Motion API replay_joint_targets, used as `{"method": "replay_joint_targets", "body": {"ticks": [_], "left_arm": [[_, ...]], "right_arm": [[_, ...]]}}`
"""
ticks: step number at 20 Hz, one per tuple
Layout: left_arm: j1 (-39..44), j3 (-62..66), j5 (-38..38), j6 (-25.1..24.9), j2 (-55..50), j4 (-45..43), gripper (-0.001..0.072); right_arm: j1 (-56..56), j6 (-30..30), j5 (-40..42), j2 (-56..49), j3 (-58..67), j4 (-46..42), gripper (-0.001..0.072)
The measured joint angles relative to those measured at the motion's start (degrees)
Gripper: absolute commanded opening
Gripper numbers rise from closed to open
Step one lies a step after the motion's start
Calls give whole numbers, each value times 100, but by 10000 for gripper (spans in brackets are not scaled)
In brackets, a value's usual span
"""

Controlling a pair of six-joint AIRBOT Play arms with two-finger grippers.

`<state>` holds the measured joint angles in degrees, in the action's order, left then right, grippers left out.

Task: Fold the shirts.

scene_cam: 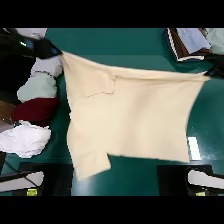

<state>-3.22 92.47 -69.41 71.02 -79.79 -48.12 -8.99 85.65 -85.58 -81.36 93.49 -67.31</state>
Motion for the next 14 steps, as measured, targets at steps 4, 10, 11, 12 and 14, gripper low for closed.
{"method": "replay_joint_targets", "body": {"ticks": [4,10,11,12,14], "left_arm": [[0,-94,800,-525,-1038,415,24],[-4,-61,1764,-1106,-1491,678,22],[-7,-57,1639,-1152,-1504,562,22],[-4,-59,1421,-1187,-1517,352,22],[20,-138,896,-1204,-1532,-212,22]], "right_arm": [[280,0,822,-1075,179,2,11],[459,0,1541,-1838,1165,-2,10],[470,0,1526,-1856,1250,-35,10],[476,-2,1443,-1858,1268,-94,10],[509,-7,1266,-1775,1080,-267,10]]}}
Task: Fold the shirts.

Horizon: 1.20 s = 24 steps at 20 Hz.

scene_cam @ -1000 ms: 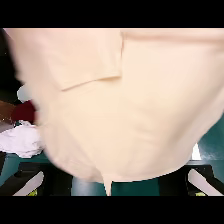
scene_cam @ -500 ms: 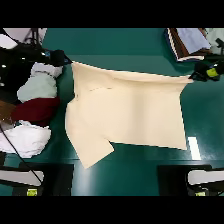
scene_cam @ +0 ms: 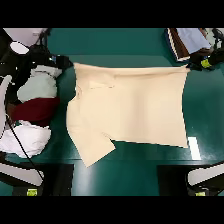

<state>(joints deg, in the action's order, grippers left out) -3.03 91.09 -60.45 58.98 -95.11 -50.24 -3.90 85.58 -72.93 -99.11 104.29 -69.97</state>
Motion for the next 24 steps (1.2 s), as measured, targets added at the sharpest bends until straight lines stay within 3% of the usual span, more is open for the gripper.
{"method": "replay_joint_targets", "body": {"ticks": [6,7,8,9,10,14,17,24], "left_arm": [[46,-704,-671,33,-17,-896,27],[48,-800,-664,92,-17,-944,201],[48,-863,-658,186,-17,-1010,563],[44,-911,-638,323,-17,-1036,598],[42,-940,-647,481,-17,-1060,475],[-173,-946,-1102,833,184,-1158,478],[-424,-1480,-1425,1001,898,-1235,479],[-573,-4614,-1460,1231,3021,-1060,479]], "right_arm": [[149,-46,85,413,-1414,-273,15],[157,-46,168,457,-1622,-254,72],[164,-48,236,487,-1792,-173,364],[168,-48,267,503,-1919,-63,433],[168,-63,275,518,-2002,55,432],[7,-90,-72,785,-2159,297,431],[-254,-221,-396,1360,-2553,352,430],[-765,-566,-682,2577,-3779,608,429]]}}
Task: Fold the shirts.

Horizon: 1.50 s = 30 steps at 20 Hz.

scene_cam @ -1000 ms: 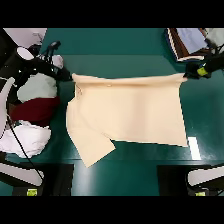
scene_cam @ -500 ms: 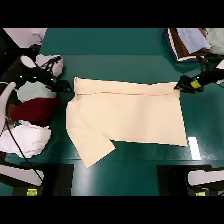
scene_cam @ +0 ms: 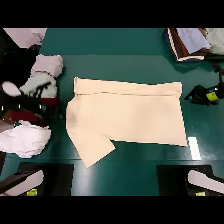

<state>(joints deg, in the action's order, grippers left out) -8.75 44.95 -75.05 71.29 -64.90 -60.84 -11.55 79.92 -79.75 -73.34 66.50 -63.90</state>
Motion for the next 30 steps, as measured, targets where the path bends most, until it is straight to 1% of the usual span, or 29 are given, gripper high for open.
{"method": "replay_joint_targets", "body": {"ticks": [4,7,9,10,11,15,16,17,20,24,26,28,29,30], "left_arm": [[92,-1346,341,-105,549,470,479],[501,-1794,616,-149,678,723,478],[826,-1917,813,-15,721,844,473],[968,-1963,946,92,741,874,232],[1069,-2002,1093,173,737,844,34],[1268,-1969,1285,398,758,822,23],[1290,-1899,1268,411,772,831,23],[1305,-1803,1217,409,782,850,24],[1329,-1515,1078,378,798,892,23],[1340,-1290,1029,339,804,922,24],[1340,-1246,1016,334,804,925,24],[1340,-1224,1014,326,804,927,24],[1340,-1220,1012,323,804,927,24],[1340,-1211,1012,323,804,927,24]], "right_arm": [[-79,-79,11,286,-310,98,429],[-98,-101,13,387,-376,125,428],[-105,-105,2,417,-389,131,428],[-109,-107,2,428,-396,133,428],[-116,-120,-22,439,-398,133,428],[-343,-216,-299,529,-638,68,428],[-479,-256,-354,612,-813,-17,433],[-636,-295,-400,702,-1034,-144,457],[-1167,-431,-514,894,-1812,-560,450],[-1648,-605,-356,986,-2787,-765,449],[-1731,-658,-199,1001,-3126,-717,448],[-1731,-678,-122,1016,-3348,-568,426],[-1676,-684,-101,1021,-3418,-514,353],[-1613,-693,-39,1023,-3469,-514,176]]}}
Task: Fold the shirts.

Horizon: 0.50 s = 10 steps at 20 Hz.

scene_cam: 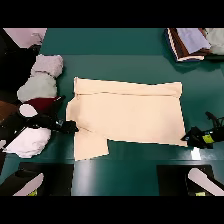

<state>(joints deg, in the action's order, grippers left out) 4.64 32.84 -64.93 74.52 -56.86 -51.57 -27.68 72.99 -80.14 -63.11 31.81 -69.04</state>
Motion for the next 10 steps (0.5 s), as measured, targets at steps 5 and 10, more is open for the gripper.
{"method": "replay_joint_targets", "body": {"ticks": [5,10], "left_arm": [[0,17,-133,-70,48,-72,20],[0,46,-966,164,887,-494,22]], "right_arm": [[398,-26,170,52,-105,-17,12],[254,15,-562,905,234,-566,11]]}}
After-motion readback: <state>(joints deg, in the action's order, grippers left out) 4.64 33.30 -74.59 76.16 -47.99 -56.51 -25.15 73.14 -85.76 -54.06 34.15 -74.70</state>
